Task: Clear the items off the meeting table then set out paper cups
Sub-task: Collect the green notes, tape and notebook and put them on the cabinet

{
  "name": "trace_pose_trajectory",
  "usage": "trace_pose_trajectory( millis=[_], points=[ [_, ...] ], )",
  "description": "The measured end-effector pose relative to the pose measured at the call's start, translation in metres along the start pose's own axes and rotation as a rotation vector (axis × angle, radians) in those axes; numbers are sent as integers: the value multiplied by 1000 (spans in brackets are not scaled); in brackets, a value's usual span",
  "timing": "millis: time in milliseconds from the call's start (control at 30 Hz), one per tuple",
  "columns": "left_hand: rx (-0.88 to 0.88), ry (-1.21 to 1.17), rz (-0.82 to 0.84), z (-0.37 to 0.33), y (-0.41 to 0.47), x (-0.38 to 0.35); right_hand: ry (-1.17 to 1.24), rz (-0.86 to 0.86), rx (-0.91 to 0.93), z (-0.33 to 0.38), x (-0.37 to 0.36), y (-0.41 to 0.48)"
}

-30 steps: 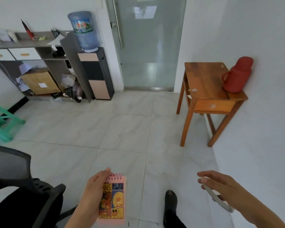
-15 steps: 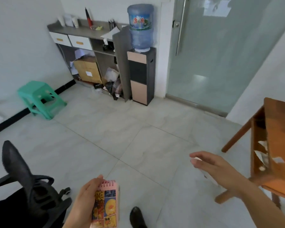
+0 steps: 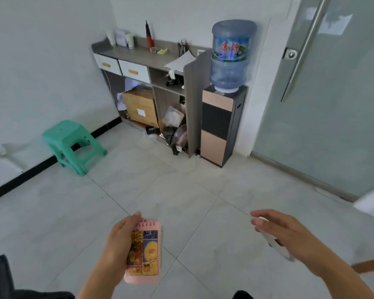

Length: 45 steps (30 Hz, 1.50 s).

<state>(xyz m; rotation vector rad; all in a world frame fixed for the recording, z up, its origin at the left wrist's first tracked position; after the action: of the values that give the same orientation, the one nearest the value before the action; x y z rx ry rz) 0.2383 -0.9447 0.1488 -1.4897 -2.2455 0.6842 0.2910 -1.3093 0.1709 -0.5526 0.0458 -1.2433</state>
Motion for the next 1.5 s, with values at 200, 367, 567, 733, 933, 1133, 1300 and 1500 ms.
trace_pose_trajectory(
  millis=[200, 367, 567, 733, 933, 1133, 1300, 1500],
  points=[
    [19, -48, -14, -65, 112, -3, -12, 56, -14, 55, -5, 141],
    [63, -102, -130, -125, 211, 10, -69, 106, -10, 111, -11, 287],
    [11, -201, -259, -220, 302, 40, -167, 238, 69, 233, -47, 444],
    [52, -293, -358, -247, 366, 83, -208, 428, 148, 316, -118, 542],
    [66, -336, -395, -306, 481, 146, -238, 511, 105, 359, -196, 658],
    [38, -291, -390, -408, 586, 215, -218, 474, 72, 434, -244, 753],
    [3, -268, -357, -479, 674, 233, -206, 461, 59, 475, -259, 830],
    [7, -261, -343, -543, 789, 228, -184, 438, 19, 511, -263, 953]
  ],
)
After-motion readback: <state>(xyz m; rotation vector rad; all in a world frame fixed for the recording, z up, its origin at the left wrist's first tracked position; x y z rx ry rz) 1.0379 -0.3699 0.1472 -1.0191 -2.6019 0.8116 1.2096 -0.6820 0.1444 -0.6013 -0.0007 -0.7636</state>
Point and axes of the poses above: each hand's wrist, its own y-axis towards the middle knuckle, its own x-axis out of the back of the hand, z = x × y, the point moved 9 cm from there along y, towards the middle knuckle, and after that the axes turned 2 degrees about x, right-handed, at the moved point
